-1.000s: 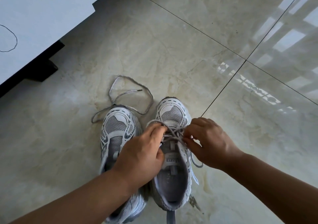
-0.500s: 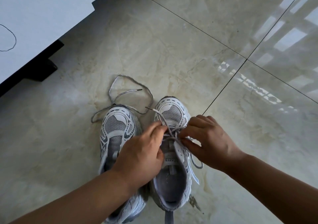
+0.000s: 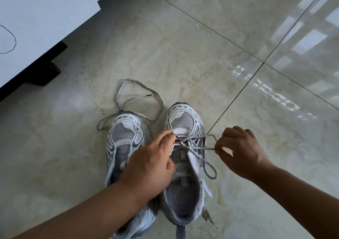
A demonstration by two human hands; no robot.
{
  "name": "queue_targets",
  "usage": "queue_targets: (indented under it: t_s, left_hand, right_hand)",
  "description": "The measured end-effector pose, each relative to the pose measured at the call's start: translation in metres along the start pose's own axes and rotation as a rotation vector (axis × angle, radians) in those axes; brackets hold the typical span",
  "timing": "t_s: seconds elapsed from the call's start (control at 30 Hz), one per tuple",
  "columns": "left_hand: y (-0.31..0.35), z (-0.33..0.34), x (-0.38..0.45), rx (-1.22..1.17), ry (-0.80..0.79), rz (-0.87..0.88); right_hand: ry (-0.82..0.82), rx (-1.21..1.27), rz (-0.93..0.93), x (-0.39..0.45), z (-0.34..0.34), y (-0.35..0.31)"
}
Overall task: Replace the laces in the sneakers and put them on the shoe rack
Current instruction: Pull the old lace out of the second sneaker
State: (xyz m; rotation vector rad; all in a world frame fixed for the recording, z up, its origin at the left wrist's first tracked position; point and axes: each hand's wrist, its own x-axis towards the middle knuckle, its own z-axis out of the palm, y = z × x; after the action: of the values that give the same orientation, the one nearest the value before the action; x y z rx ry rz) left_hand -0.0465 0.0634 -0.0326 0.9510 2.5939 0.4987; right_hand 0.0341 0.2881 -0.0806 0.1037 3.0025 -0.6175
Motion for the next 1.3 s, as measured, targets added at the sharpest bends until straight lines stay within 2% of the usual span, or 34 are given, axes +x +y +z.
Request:
queue_targets:
  t_s: [0.13,0.27,0.47,0.63,0.83,0.97,1.17,1.3]
  left_hand:
    - [0.000,-0.001,0.000,-0.012,-0.009,-0.013]
    - [0.001,-0.001,0.000,-0.026,-0.012,-0.005]
    - [0.001,0.000,0.000,-0.033,0.007,-0.004]
    - [-0.001,0.000,-0.001,-0.038,-0.002,-0.005]
    - [-0.001,-0.001,-0.003,-0.084,0.010,-0.006]
    - [-0.003,-0.006,-0.001,-0.229,0.085,-0.039]
    - [-0.001,-0.009,0.018,-0.321,0.088,-0.282]
    - [-0.005,-0.008,0.026,-0.296,0.002,-0.167]
  right_hand:
    - [0.053,0.290,-0.068,0.014,-0.007,-0.024]
    - [0.058,0.352,-0.178,0.023,-0.005,-0.038]
    - [0.016,0.322,-0.072,0.016,-0.001,-0.021]
    - [-0.076,0.109,0.102,0.006,0.003,-0.001]
    - [0.005,0.356,0.050,0.015,-0.007,-0.029]
    - [0.079,0.464,0.055,0.017,-0.017,-0.056]
    - [-0.114,0.290,0.098,0.016,-0.020,-0.081]
    - [-0.169,0.291,0.151,0.015,-0.023,-0.086]
